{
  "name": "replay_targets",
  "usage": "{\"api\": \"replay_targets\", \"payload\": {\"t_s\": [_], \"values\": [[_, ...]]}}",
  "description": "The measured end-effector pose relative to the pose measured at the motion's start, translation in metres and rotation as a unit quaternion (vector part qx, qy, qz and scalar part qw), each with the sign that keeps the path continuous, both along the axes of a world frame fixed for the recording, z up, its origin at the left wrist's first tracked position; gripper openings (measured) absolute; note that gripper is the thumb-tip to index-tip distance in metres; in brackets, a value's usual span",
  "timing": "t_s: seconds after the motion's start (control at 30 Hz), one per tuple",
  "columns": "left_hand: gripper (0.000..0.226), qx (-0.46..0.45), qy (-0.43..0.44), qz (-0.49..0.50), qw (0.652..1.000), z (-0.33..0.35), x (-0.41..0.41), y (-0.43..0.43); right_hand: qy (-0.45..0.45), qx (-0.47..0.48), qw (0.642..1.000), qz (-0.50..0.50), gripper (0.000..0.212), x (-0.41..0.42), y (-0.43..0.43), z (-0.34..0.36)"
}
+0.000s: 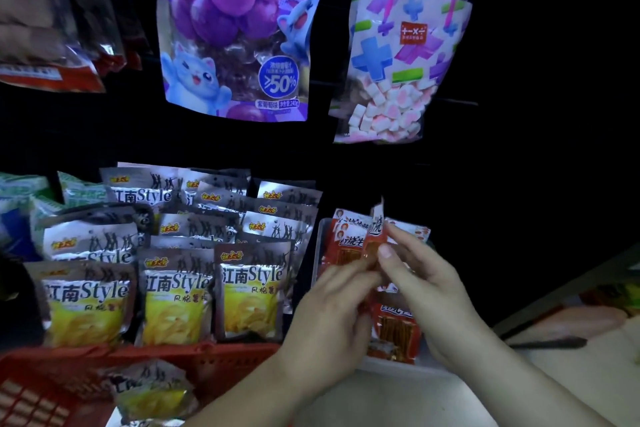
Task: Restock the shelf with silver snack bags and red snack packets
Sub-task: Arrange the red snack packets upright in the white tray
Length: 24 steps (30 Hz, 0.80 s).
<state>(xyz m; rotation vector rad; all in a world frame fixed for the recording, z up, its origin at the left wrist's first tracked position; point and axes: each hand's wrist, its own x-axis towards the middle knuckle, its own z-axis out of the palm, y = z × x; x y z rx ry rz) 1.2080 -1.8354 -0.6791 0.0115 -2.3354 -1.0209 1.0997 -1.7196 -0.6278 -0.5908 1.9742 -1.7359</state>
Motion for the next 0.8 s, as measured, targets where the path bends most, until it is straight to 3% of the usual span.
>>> {"api": "replay_targets", "payload": {"t_s": [0.13,0.2,0.27,0.33,0.43,0.53,0.67,0.8], "values": [[0.027,0.070,-0.041,-0.064,0.995,-0.004,0.003,0.008,0.000,0.029,0.998,-0.058,0.037,-0.011,0.004,-0.007],[0.014,0.203,-0.077,-0.085,0.973,-0.005,0.000,0.006,-0.008,0.037,0.996,-0.085,0.026,-0.014,0.006,-0.009],[0.016,0.338,-0.064,-0.032,0.938,-0.009,-0.008,0.001,-0.024,0.035,0.994,-0.100,0.021,-0.014,0.006,-0.008],[0.021,0.379,-0.034,0.055,0.923,-0.015,-0.018,-0.008,-0.056,0.028,0.994,-0.092,0.018,-0.015,0.006,-0.009],[0.029,0.455,-0.071,0.041,0.887,-0.013,-0.027,-0.018,-0.105,0.026,0.992,-0.072,0.013,-0.019,0.006,-0.014],[0.027,0.405,-0.110,0.035,0.907,-0.017,-0.032,-0.026,-0.084,0.038,0.993,-0.077,0.011,-0.033,0.012,-0.015],[0.028,0.332,-0.140,0.012,0.933,-0.028,-0.039,-0.032,0.004,0.045,0.997,-0.064,0.042,-0.046,0.015,-0.011],[0.025,0.240,-0.167,0.056,0.955,-0.043,-0.049,-0.036,0.124,0.160,0.979,-0.026,0.027,-0.066,0.001,-0.025]]}}
